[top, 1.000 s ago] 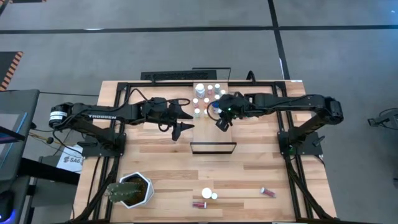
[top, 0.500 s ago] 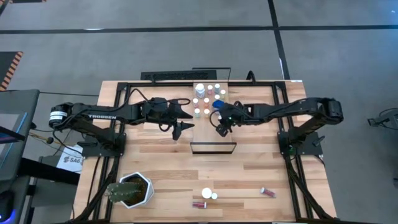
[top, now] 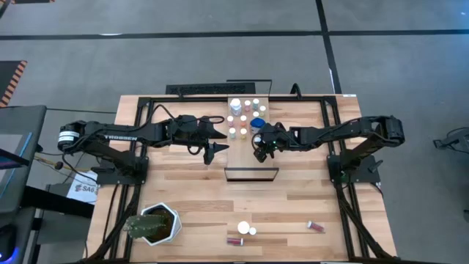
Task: Pick and place medicine bottles onto shelf by color
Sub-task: Put the yellow pill bottle on the shelf, then put the light blue pill bottle on the shelf
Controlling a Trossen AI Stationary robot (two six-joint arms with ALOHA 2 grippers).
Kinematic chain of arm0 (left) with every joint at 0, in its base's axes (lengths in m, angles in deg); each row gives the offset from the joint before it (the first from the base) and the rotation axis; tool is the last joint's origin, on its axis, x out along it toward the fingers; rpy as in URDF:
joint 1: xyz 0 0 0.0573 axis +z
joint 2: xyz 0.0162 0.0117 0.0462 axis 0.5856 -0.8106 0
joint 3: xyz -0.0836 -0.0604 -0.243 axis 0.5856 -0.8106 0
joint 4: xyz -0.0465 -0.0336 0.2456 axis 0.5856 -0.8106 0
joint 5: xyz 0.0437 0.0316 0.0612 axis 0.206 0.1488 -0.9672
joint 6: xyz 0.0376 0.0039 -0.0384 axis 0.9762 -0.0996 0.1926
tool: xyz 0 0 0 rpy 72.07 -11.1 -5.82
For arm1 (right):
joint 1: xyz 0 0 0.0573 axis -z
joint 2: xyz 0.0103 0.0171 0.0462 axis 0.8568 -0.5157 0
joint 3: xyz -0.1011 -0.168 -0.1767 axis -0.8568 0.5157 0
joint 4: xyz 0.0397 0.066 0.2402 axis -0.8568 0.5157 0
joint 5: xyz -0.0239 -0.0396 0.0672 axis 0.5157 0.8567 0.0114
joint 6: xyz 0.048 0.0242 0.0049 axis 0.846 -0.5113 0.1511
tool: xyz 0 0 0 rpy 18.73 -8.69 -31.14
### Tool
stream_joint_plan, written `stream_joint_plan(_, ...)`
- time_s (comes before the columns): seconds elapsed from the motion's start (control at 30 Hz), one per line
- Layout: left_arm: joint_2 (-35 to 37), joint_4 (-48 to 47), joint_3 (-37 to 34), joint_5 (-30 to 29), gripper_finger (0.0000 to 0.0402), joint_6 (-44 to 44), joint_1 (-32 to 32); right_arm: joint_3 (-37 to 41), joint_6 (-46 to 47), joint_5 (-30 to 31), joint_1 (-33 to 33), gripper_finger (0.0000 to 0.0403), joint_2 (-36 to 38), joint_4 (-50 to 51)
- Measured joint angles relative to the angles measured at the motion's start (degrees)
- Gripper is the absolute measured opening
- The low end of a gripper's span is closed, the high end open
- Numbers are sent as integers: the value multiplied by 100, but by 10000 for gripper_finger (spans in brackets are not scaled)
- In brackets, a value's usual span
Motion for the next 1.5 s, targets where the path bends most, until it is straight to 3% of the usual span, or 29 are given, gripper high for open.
stream_joint_plan(0.33,0,2,0,-109,197,0,0,120,-29,55,-4,140,2,-190)
stream_joint_plan(0.63,0,2,0,-131,197,0,0,-63,-64,-7,-4,201,0,55)
stream_joint_plan(0.83,0,-1,0,-131,197,2,0,-912,-353,-22,-4,233,0,1459)
stream_joint_plan(1.07,0,-1,0,-131,197,2,0,-1793,-583,-12,-4,226,4,3713)
stream_joint_plan(1.33,0,-1,2,-295,197,4,13,-1837,-784,7,7,214,486,5197)
stream_joint_plan(1.5,0,-20,2,-299,197,2,60,-1441,-779,-31,-8,208,1053,5300)
